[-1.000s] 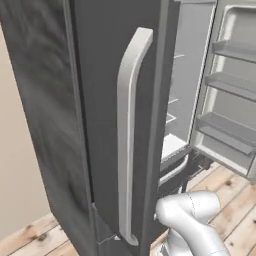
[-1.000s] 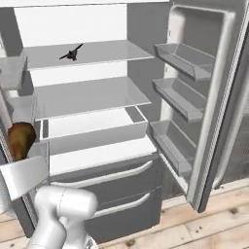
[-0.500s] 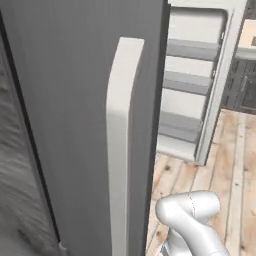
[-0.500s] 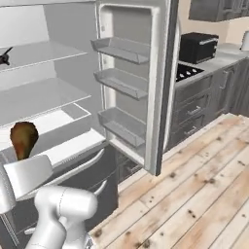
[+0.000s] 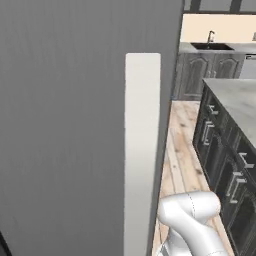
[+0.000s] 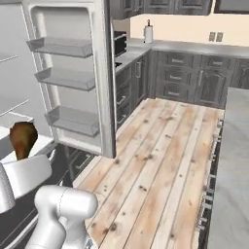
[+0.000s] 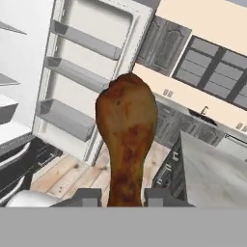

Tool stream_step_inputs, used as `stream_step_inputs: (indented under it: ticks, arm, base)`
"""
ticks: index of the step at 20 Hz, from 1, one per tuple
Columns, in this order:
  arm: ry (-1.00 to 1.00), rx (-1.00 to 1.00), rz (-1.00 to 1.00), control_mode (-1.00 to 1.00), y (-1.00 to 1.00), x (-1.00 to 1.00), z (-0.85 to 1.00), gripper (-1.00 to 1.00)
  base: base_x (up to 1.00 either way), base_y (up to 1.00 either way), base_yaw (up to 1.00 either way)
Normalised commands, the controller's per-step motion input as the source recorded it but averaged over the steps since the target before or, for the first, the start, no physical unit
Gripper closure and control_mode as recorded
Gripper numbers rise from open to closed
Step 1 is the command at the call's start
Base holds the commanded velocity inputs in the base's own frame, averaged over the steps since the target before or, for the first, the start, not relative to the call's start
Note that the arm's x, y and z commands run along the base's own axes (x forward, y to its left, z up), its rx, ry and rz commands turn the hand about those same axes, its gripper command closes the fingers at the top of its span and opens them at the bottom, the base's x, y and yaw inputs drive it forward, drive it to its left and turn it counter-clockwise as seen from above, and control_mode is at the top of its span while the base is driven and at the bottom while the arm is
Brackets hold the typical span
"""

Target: Gather the carrot and potato from the fridge and place them on a tray on the dining counter. Then gather the fish and chicken drumstick from the fridge and place them on the other tray.

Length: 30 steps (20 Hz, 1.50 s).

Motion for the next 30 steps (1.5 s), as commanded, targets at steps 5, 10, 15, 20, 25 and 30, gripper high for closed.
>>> stream_step_inputs:
  ticks: [5, 10, 15, 20, 25, 30]
  arm:
    - [0.00, 0.00, 0.00, 1.00, 0.00, 0.00, 0.00, 1.00]
    - [0.00, 0.00, 0.00, 1.00, 0.00, 0.00, 0.00, 1.00]
    - [0.00, 0.00, 0.00, 1.00, 0.00, 0.00, 0.00, 1.00]
    - [0.00, 0.00, 0.00, 1.00, 0.00, 0.00, 0.00, 1.00]
    - [0.00, 0.00, 0.00, 1.00, 0.00, 0.00, 0.00, 1.00]
    - [0.00, 0.00, 0.00, 1.00, 0.00, 0.00, 0.00, 1.00]
  base:
    - [-0.54, 0.01, -0.59]
    - [-0.83, 0.00, -0.46]
    - [-0.99, -0.06, -0.36]
    - [-1.00, -0.14, -0.34]
    - [-1.00, -0.29, -0.33]
    - [-1.00, -0.38, -0.31]
